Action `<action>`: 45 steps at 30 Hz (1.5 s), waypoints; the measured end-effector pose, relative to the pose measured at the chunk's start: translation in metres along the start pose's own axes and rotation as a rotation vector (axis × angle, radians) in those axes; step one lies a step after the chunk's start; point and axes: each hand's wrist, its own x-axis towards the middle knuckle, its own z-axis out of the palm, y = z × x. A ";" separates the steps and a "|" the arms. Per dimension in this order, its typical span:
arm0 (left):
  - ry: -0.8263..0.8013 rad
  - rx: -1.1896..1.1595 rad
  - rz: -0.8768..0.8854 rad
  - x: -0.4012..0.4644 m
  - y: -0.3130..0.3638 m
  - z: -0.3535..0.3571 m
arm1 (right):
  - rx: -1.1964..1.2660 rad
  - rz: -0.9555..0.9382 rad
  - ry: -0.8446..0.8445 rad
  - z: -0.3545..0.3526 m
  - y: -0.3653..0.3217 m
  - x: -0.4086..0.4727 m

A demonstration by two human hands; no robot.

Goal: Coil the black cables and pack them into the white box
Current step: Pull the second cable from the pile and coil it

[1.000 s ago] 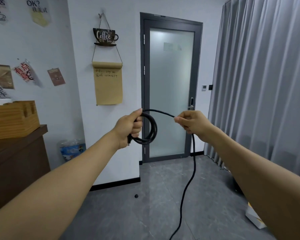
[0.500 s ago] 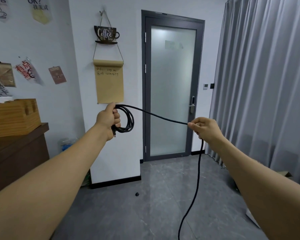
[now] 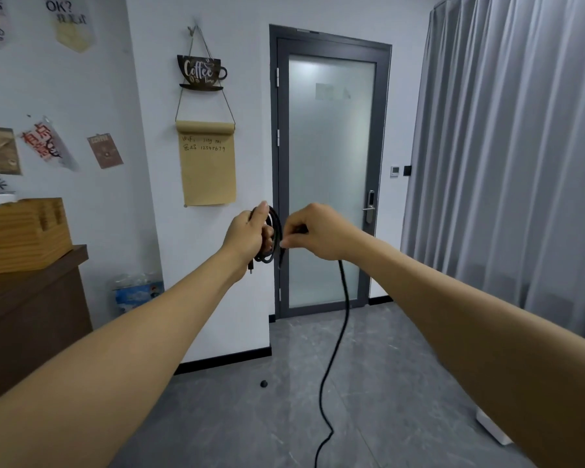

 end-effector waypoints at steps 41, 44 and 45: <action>0.332 -0.191 -0.202 0.008 -0.002 -0.043 | 0.002 0.466 0.315 0.007 0.076 -0.033; 0.267 -0.098 -0.104 0.008 -0.001 -0.032 | -0.220 0.342 0.154 0.008 0.048 -0.022; 0.242 -0.060 -0.083 0.008 -0.001 -0.029 | -0.234 0.300 0.114 0.009 0.040 -0.019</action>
